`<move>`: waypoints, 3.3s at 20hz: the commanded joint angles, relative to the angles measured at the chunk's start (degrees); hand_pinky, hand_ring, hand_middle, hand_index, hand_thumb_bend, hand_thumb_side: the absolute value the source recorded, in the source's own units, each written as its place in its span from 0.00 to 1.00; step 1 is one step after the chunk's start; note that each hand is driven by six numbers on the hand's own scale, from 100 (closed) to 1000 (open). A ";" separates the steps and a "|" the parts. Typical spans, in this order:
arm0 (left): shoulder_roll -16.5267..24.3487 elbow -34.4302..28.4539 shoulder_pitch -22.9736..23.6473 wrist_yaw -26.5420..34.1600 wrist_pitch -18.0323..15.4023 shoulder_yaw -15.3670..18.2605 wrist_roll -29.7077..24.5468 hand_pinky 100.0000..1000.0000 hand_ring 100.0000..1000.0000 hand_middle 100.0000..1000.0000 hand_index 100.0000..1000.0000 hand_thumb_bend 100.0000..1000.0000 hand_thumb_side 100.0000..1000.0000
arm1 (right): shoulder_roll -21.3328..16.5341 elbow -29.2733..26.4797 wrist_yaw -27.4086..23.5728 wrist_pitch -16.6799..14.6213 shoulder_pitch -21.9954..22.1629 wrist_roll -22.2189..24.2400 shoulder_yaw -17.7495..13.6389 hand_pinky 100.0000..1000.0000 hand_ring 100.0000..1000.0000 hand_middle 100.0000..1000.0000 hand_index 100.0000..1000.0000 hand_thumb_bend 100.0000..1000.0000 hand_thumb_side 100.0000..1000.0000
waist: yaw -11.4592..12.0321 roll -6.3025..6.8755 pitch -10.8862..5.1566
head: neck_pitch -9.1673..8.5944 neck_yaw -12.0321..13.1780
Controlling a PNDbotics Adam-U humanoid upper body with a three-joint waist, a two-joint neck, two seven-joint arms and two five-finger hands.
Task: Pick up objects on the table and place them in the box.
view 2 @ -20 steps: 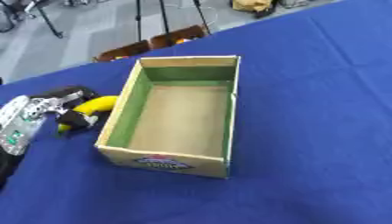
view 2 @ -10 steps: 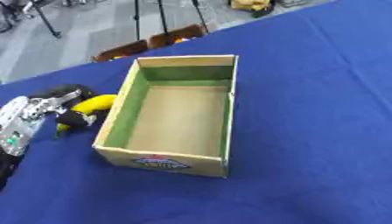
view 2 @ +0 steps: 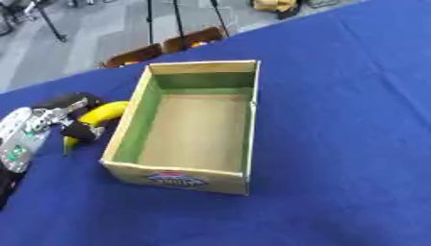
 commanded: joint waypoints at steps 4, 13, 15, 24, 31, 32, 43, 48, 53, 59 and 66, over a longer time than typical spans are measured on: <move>1.11 1.21 1.07 -0.50 0.70 -0.46 1.01 0.28 0.44 0.57 0.62 0.00 0.23 | -0.71 -0.83 -0.35 -0.04 -0.40 -0.50 -0.53 0.78 0.86 0.71 0.92 0.00 1.00 | 0.46 -1.27 -1.44 | 0.55 0.05; 3.32 -1.05 1.26 -1.41 0.75 -0.51 0.59 0.26 0.42 0.55 0.61 0.00 0.22 | -0.46 -0.83 -0.09 0.10 0.57 -0.94 -0.83 0.78 0.86 0.72 0.92 0.00 1.00 | 1.69 -1.75 -2.56 | 1.78 -0.57; 3.76 -1.65 1.38 -1.20 0.94 -0.36 0.73 0.26 0.43 0.55 0.61 0.00 0.22 | -0.38 -0.83 -0.06 0.09 0.67 -0.96 -0.82 0.78 0.86 0.72 0.92 0.00 1.00 | 1.84 -1.83 -2.72 | 1.83 -0.62; 4.33 -3.59 1.51 1.66 1.55 -0.16 1.58 0.23 0.43 0.55 0.62 0.00 0.21 | -0.10 -0.83 0.13 0.17 0.96 -1.09 -0.94 0.78 0.86 0.72 0.92 0.00 1.00 | 2.21 -2.20 -3.30 | 1.97 -0.76; 5.56 -5.97 1.08 2.79 2.84 -0.63 1.51 0.20 0.41 0.53 0.60 0.00 0.22 | -0.12 -0.83 0.27 0.39 1.48 -1.25 -1.08 0.78 0.86 0.72 0.92 0.00 1.00 | 2.84 -2.44 -3.94 | 2.52 -1.33; 5.85 -6.55 1.06 2.88 2.90 -0.72 1.33 0.19 0.40 0.52 0.59 0.00 0.22 | -0.09 -0.83 0.30 0.41 1.62 -1.29 -1.10 0.77 0.86 0.72 0.92 0.00 1.00 | 3.03 -2.47 -4.11 | 2.65 -1.46; 7.87 -12.16 0.75 4.51 4.38 -0.46 0.51 0.12 0.35 0.49 0.56 0.00 0.23 | 0.39 -0.83 0.65 0.44 2.72 -1.63 -1.37 0.77 0.86 0.72 0.92 0.00 1.00 | 4.59 -3.17 -5.84 | 3.34 -2.48; 8.12 -16.69 0.01 5.82 4.88 -1.78 -0.75 0.11 0.34 0.48 0.55 0.00 0.22 | 0.65 -0.83 0.81 0.42 2.85 -1.62 -1.33 0.77 0.86 0.72 0.92 0.00 1.00 | 4.90 -3.39 -6.35 | 3.51 -2.76; 6.69 -21.03 -1.05 6.32 5.25 -3.59 -2.65 0.11 0.34 0.48 0.56 0.00 0.22 | 0.89 -0.83 0.86 0.38 2.73 -1.59 -1.25 0.77 0.86 0.72 0.92 0.00 1.00 | 4.55 -3.46 -6.46 | 3.30 -2.50; 4.77 -23.97 -2.11 6.65 5.15 -5.39 -4.03 0.10 0.33 0.48 0.55 0.00 0.22 | 1.05 -0.83 0.78 0.30 2.63 -1.68 -1.17 0.77 0.86 0.72 0.92 0.00 1.00 | 4.20 -3.20 -6.45 | 2.84 -2.47; 2.11 -25.85 -3.36 7.68 4.77 -7.33 -5.26 0.08 0.32 0.47 0.54 0.00 0.22 | 1.43 -0.83 0.79 0.07 2.21 -1.84 -0.97 0.77 0.86 0.72 0.92 0.00 1.00 | 3.66 -3.03 -6.49 | 2.50 -2.19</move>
